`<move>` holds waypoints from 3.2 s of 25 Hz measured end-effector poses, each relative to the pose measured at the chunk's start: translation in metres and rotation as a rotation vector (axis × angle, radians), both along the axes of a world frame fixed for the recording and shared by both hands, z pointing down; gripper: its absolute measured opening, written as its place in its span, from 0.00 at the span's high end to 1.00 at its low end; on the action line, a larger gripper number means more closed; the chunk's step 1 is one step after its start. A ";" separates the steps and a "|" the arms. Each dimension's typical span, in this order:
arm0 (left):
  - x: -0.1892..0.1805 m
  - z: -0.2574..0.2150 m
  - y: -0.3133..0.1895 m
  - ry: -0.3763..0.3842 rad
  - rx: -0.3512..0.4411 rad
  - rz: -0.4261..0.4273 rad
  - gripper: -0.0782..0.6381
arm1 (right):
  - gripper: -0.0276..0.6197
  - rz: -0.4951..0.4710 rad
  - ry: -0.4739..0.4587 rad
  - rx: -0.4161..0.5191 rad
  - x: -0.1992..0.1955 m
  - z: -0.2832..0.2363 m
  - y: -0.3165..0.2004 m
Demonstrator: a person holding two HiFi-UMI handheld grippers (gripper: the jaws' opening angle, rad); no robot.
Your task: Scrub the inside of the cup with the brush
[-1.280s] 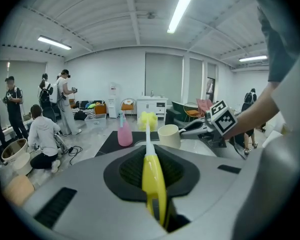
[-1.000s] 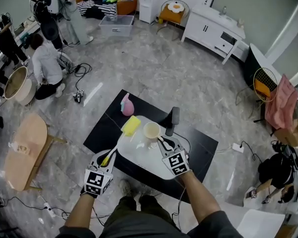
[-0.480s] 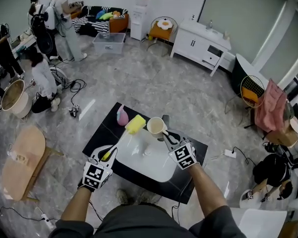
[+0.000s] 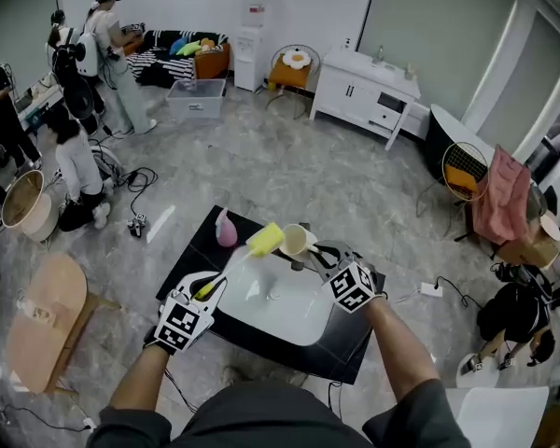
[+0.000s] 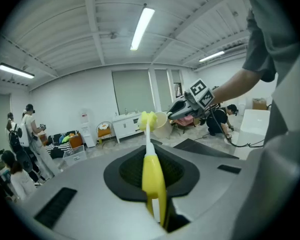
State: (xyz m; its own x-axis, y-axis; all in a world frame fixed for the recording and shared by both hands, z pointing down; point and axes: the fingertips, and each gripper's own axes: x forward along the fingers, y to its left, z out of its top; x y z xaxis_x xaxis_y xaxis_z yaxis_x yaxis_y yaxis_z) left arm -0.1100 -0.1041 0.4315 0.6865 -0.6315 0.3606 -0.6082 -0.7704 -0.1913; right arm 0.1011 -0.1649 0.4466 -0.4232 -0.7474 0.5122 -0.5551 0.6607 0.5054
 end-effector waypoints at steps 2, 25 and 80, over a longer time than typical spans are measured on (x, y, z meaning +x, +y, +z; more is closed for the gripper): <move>0.007 -0.004 -0.003 -0.038 0.005 0.043 0.84 | 0.89 -0.019 0.037 0.003 0.001 -0.003 -0.001; 0.053 0.034 0.017 -0.445 -0.004 0.330 0.84 | 0.89 -0.384 0.478 -0.036 -0.043 0.024 0.042; 0.050 0.041 0.003 -0.423 -0.076 0.370 0.84 | 0.89 -0.500 0.585 -0.171 -0.030 0.040 0.042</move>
State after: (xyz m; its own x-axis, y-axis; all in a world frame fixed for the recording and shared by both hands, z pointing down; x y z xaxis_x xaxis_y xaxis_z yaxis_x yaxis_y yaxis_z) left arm -0.0596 -0.1010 0.4726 0.6430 -0.3378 0.6874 -0.1771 -0.9387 -0.2956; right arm 0.0712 -0.1226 0.4862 -0.3144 -0.4302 0.8462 0.1530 0.8568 0.4924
